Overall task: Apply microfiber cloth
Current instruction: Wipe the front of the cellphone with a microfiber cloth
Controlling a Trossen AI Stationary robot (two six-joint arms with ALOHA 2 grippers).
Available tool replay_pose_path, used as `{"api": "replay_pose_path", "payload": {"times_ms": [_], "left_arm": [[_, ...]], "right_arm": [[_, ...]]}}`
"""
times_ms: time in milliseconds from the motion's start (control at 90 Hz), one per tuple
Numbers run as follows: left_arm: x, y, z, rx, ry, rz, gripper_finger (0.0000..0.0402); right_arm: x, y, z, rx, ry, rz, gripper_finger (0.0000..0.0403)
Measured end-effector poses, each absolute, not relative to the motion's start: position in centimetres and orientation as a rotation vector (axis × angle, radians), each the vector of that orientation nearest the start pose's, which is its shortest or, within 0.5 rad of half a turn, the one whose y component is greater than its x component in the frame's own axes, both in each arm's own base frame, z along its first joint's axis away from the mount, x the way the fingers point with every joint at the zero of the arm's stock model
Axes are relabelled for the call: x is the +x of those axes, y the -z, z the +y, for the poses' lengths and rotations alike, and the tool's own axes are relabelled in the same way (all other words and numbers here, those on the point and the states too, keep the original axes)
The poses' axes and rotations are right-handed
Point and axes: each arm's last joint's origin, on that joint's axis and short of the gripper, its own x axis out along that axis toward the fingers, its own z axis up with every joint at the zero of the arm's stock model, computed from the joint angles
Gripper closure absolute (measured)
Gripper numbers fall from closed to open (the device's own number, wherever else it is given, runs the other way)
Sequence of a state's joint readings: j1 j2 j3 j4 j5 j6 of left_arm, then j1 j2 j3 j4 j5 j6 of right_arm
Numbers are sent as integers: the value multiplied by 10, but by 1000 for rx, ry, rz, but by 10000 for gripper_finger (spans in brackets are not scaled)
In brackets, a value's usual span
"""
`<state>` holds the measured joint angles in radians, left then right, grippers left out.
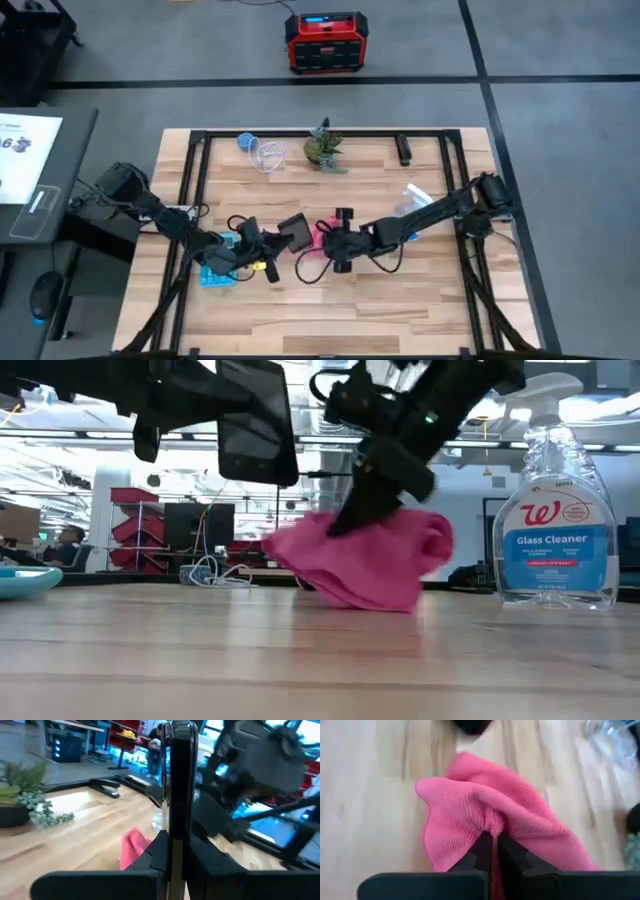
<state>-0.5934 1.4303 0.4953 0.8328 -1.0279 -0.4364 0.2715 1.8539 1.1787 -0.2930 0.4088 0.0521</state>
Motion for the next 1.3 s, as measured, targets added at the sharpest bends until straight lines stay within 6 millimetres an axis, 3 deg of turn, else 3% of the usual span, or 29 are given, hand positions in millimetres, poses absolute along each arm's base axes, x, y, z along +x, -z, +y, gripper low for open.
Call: {"api": "replay_pose_path", "payload": {"times_ms": [222, 422, 578, 711, 911, 1156, 1300], "left_arm": [[225, -203, -122, -338, -454, -42, 389], [221, -214, -120, -327, -446, -58, 389], [220, -214, -119, -329, -448, -61, 389], [220, -215, -120, -329, -447, -61, 389], [219, -214, -120, -322, -457, -61, 389], [219, -214, -121, -324, -439, -58, 389], [219, -214, -123, -323, -429, -57, 389]], "right_arm": [[373, -177, 96, -196, -102, 846, 403], [383, -188, 97, -184, -108, 699, 403], [390, -205, 112, -193, -147, 503, 403], [396, -219, 116, -204, -26, 403, 403], [396, -220, 105, -208, 266, 395, 403], [400, -223, 101, -162, 151, 372, 403], [397, -213, 98, -206, 43, 490, 403]]}}
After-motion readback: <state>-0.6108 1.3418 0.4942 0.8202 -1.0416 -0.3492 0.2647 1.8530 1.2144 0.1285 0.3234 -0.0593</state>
